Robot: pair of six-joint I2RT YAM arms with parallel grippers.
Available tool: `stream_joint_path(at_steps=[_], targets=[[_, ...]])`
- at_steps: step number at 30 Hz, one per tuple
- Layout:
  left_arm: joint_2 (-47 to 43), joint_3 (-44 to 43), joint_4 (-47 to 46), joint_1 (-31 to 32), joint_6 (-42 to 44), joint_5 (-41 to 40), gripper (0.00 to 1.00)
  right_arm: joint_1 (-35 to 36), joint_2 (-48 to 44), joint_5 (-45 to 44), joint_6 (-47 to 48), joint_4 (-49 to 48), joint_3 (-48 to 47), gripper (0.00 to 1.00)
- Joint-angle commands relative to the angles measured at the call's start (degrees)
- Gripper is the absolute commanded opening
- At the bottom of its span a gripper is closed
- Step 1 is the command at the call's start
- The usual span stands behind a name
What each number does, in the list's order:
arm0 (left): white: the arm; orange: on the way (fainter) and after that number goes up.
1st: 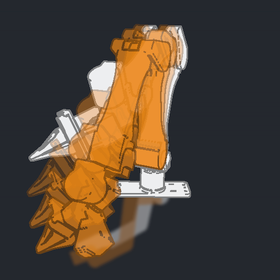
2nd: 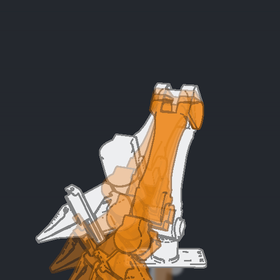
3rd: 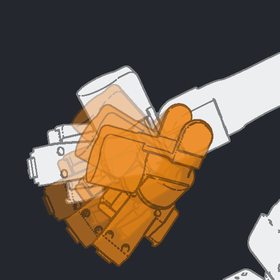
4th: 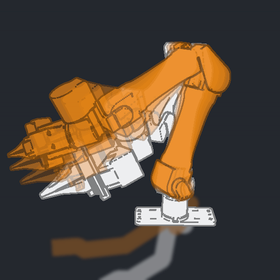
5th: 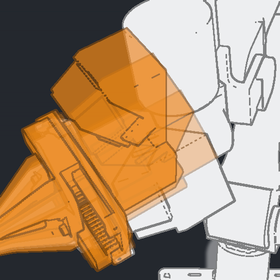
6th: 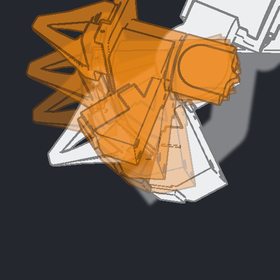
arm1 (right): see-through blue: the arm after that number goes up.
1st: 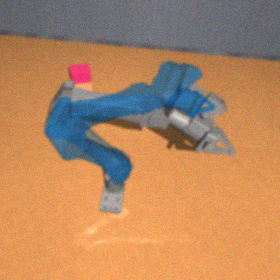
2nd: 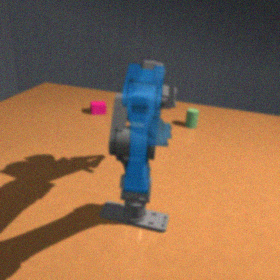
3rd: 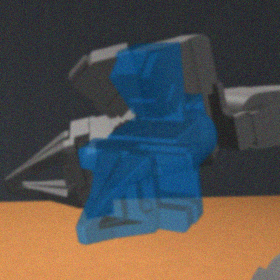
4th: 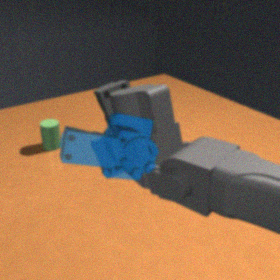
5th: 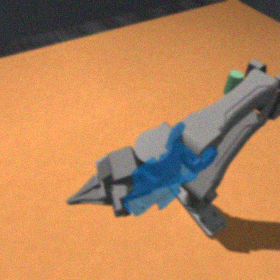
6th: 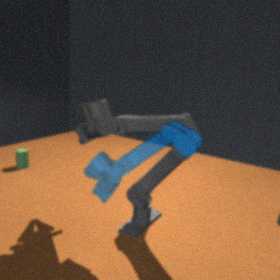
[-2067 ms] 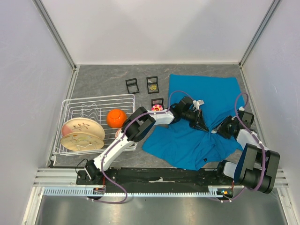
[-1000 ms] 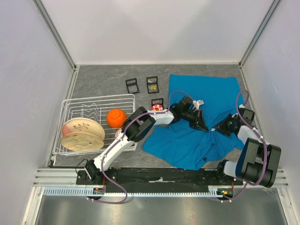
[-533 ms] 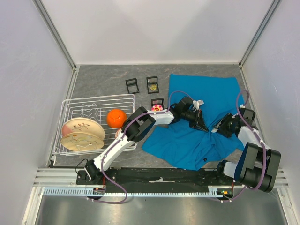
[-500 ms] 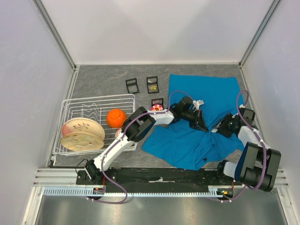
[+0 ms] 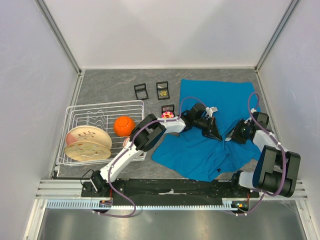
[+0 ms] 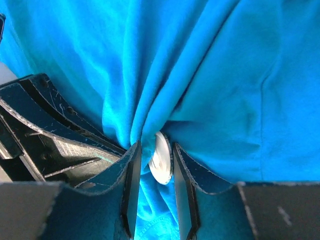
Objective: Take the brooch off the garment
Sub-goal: Pick up the brooch from the clothes.
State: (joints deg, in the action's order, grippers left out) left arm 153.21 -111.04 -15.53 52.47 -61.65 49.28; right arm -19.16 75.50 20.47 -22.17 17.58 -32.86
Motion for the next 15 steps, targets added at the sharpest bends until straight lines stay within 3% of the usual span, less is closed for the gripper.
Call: stream_joint_path(at_steps=[1, 5, 11, 15], targets=[[1.2, -1.5, -1.2, 0.0, 0.6, 2.2, 0.09, 2.1, -0.2, -0.9, 1.9, -0.3, -2.1, 0.4], [1.1, -1.6, -1.1, 0.0, 0.5, 2.2, 0.09, 3.2, -0.4, -2.2, 1.8, 0.3, -2.2, 0.4], [1.2, -1.5, -1.3, 0.0, 0.5, 2.4, 0.09, 3.3, 0.0, -3.4, 1.9, 0.9, -2.5, 0.32], [1.2, -1.5, -1.3, -0.1, 0.5, 2.4, 0.09, 3.2, 0.1, -5.0, 1.8, 1.0, -2.7, 0.33]])
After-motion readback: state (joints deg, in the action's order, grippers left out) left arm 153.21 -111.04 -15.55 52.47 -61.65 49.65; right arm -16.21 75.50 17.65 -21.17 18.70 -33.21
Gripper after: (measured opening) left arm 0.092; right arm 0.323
